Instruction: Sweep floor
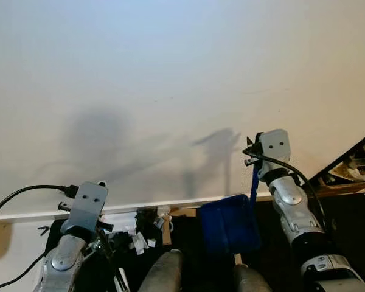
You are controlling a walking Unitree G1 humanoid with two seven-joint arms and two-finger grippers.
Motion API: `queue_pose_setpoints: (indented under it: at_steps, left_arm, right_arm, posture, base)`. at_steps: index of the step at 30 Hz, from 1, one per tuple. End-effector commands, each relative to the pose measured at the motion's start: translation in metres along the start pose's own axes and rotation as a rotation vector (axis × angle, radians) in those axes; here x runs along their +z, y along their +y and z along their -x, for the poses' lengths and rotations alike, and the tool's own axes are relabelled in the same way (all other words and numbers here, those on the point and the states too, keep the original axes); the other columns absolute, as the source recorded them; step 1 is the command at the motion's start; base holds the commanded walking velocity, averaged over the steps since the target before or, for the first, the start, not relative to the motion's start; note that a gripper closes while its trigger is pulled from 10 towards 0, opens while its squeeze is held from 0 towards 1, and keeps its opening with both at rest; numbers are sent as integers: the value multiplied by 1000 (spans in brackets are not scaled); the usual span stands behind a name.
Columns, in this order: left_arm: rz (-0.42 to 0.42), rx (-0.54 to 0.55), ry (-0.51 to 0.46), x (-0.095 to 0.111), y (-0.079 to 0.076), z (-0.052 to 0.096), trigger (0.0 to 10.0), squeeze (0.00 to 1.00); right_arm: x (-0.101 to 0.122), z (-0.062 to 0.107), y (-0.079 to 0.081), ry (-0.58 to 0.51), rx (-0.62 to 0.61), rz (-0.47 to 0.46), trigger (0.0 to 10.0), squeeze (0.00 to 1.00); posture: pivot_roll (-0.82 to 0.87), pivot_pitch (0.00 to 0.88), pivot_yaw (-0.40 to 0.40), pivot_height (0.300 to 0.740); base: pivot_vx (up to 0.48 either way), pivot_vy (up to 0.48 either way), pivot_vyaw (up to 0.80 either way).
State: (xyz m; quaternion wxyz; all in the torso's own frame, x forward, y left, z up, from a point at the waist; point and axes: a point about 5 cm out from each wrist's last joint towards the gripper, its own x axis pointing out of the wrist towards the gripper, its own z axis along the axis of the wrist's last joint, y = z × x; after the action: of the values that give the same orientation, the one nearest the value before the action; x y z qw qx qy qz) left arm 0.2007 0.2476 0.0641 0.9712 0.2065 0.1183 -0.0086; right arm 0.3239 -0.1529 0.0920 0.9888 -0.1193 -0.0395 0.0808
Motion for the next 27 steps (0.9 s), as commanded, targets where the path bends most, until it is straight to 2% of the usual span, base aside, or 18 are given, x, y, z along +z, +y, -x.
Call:
queue_pose_setpoints:
  at_steps: [1, 7, 18, 22, 27]
  left_arm:
    - [-27, -2, 21, -4, 5, 3, 10000, 0]
    - [-27, -2, 25, -4, 4, 5, 10000, 0]
    - [-26, 1, 28, -5, 6, 6, 10000, 0]
    - [-27, -1, 30, -5, 5, 6, 10000, 0]
    - [-24, -4, 26, -4, 3, 5, 10000, 0]
  right_arm:
    - [5, -2, 0, -33, -6, 8, 10000, 0]
    - [21, -10, -3, -107, -13, 0, 10000, 0]
    - [18, -10, 6, -108, 6, -5, 10000, 0]
    - [11, -8, 10, -90, 17, 25, 10000, 0]
    - [-16, 2, 17, 14, 39, 93, 10000, 0]
  posture:
    - [267, 125, 21, 740]
    - [267, 132, 21, 740]
    - [277, 136, 24, 740]
    - [276, 137, 26, 740]
    - [281, 136, 27, 740]
  base:
    - [0, 0, 0]
    - [0, 0, 0]
    - [0, 0, 0]
    - [0, 0, 0]
    - [0, 0, 0]
